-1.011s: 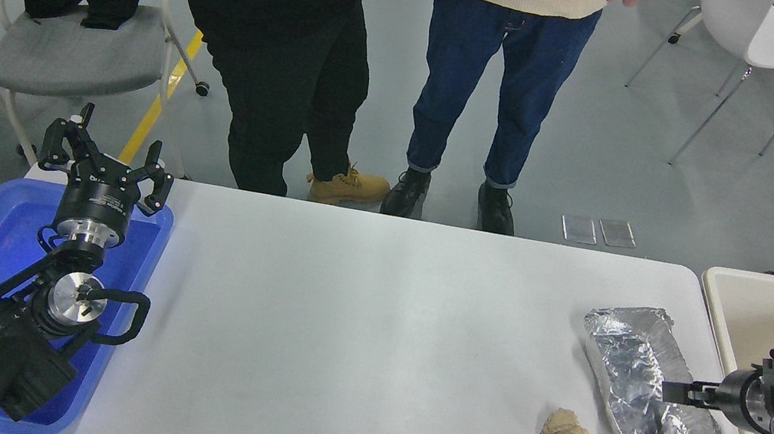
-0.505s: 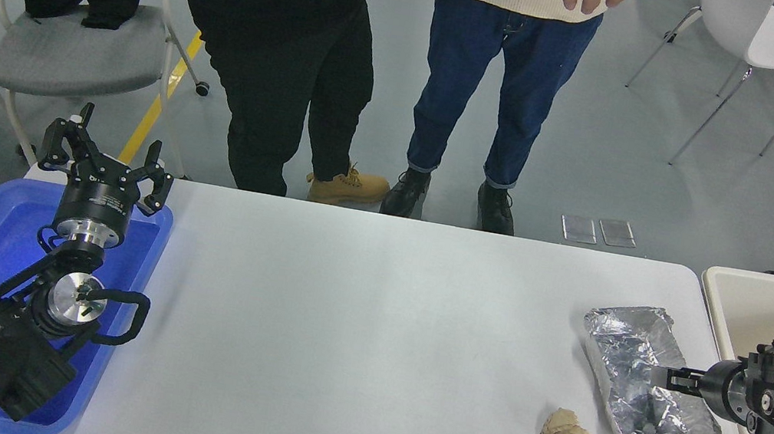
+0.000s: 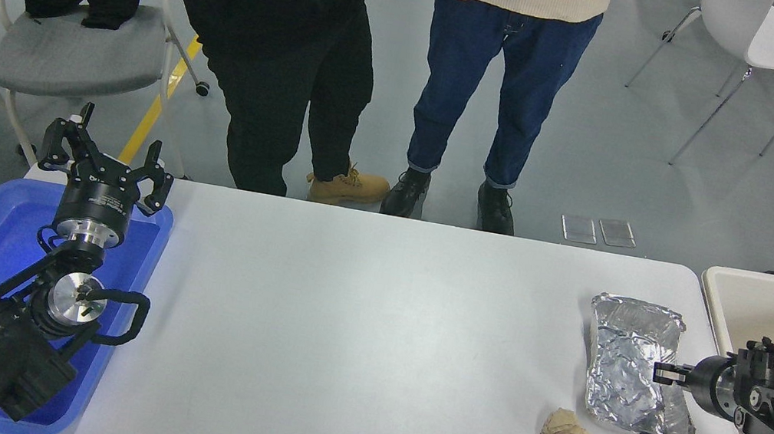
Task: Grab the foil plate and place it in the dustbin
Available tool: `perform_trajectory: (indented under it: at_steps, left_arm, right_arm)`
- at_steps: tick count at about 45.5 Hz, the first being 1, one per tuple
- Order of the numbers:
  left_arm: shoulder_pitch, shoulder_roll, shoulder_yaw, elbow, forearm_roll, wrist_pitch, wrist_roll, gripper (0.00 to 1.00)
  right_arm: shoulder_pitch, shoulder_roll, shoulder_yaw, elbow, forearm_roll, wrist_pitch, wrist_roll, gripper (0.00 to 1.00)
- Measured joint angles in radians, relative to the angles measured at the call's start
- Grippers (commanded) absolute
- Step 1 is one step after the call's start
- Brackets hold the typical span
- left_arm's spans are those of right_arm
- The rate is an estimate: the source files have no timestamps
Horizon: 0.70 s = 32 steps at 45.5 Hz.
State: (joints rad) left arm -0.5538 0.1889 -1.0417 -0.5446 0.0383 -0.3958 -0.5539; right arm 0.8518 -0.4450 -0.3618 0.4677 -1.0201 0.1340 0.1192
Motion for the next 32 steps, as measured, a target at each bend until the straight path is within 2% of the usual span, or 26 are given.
perform_trajectory:
  at_steps: [15, 24, 32]
  left_arm:
    - [0.0, 0.0, 0.0, 0.0, 0.0, 0.0, 0.0, 0.99]
    - [-0.001, 0.0, 0.001, 0.0, 0.0, 0.0, 0.0, 0.99]
    - [-0.002, 0.0, 0.003, 0.0, 0.001, 0.0, 0.002, 0.99]
  right_arm:
    - [0.03, -0.027, -0.003, 0.058, 0.005, 0.006, 0.002, 0.0]
    - [0.163, -0.132, -0.059, 0.214, 0.01, 0.014, 0.001, 0.0]
    - [0.384, -0.24, -0.207, 0.399, 0.016, 0.025, 0.001, 0.0]
